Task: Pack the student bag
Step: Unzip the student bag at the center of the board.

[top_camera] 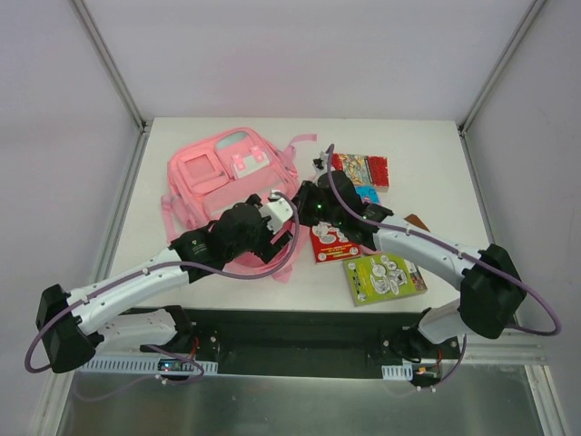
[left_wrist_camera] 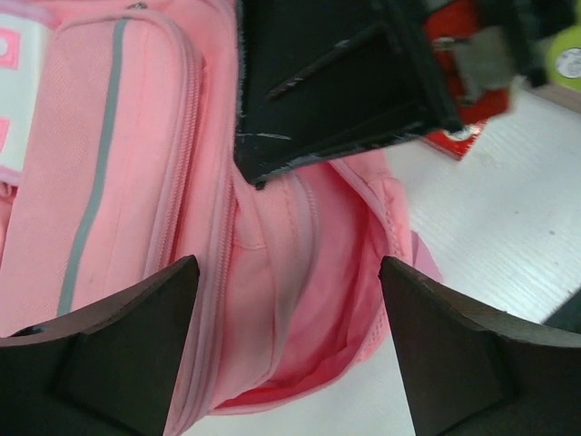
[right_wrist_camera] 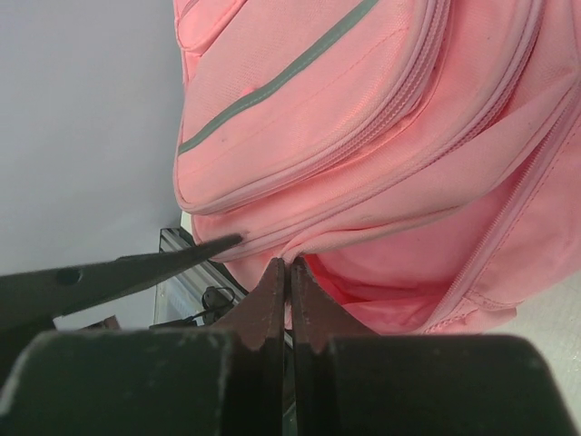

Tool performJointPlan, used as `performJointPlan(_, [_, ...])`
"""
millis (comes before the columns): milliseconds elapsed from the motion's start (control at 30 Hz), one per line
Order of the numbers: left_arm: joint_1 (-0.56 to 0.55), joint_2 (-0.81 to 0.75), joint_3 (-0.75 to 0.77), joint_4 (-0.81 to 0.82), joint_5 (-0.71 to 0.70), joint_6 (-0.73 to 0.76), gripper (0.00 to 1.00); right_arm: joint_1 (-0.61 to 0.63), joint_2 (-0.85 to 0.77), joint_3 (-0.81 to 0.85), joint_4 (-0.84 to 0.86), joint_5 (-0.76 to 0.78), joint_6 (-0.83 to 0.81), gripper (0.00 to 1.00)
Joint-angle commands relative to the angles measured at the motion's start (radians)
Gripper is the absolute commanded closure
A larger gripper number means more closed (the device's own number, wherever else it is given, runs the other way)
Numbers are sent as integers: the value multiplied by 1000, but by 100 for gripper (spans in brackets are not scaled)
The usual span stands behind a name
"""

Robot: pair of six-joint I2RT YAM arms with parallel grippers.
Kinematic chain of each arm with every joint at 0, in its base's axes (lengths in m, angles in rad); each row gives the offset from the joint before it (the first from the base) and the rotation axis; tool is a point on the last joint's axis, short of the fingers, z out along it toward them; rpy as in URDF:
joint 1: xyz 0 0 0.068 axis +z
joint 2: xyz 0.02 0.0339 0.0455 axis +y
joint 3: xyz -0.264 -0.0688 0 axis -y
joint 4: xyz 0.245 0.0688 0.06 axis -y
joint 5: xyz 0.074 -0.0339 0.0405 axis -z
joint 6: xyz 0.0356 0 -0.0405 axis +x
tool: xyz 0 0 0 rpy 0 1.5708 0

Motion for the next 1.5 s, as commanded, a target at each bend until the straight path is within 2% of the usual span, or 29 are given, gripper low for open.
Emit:
performJointPlan(0, [-9, 32, -31, 91, -158, -19, 23, -4, -73, 46, 60, 9, 12, 99])
performJointPlan(100, [-9, 28, -62, 140, -186, -21, 30, -4, -83, 37, 60, 11, 12, 99])
performJointPlan(167, [-9, 26, -74, 159, -203, -24, 38, -4, -88, 34, 60, 9, 12, 99])
performJointPlan(200, [-9, 26, -82, 179, -201, -15, 47, -4, -91, 34, 61, 5, 12, 99])
performJointPlan(300, [-9, 42, -79, 191, -207, -1, 49, -4, -96, 27, 66, 0, 16, 99])
performJointPlan(367, [-9, 58, -68, 197, -212, 5, 60, -4, -100, 22, 69, -2, 18, 99])
performJointPlan(467, [-10, 69, -54, 207, -229, 8, 66, -3, -111, 10, 75, 0, 21, 99])
performJointPlan(533, [-9, 74, -45, 211, -224, 14, 77, -3, -116, 4, 75, 3, 21, 99])
performJointPlan(567, [-9, 77, -44, 211, -223, 15, 89, -3, -120, 2, 74, 3, 21, 99])
performJointPlan(633, [-9, 75, -36, 213, -233, 10, 99, -3, -125, -3, 74, 3, 21, 99])
performJointPlan(833, [-7, 28, -45, 220, -272, -16, 100, -3, -129, -13, 74, 6, 24, 98])
performJointPlan(933, [-7, -13, -56, 220, -295, -27, 100, -6, -135, -18, 68, 12, 13, 87])
performJointPlan(967, [-5, -23, -56, 220, -295, -30, 100, -7, -139, -20, 61, 18, 10, 69])
performJointPlan(1033, [4, -43, -53, 216, -298, -36, 100, -15, -157, -26, 57, 29, -8, 62])
performJointPlan(1067, [13, -49, -51, 211, -296, -44, 100, -23, -166, -27, 46, 34, -14, 50])
performJointPlan(1167, [63, -67, -33, 179, -257, -79, 100, -32, -215, -38, 6, 73, -39, 27])
performJointPlan(1267, [108, -86, -14, 162, -217, -85, 100, -39, -276, -69, -43, 110, -62, 19])
performJointPlan(1433, [133, -107, 42, 132, -197, -87, 100, -88, -424, -200, -136, 187, -71, 17])
performJointPlan(1467, [133, -110, 59, 118, -189, -87, 100, -131, -442, -219, -155, 183, -73, 17])
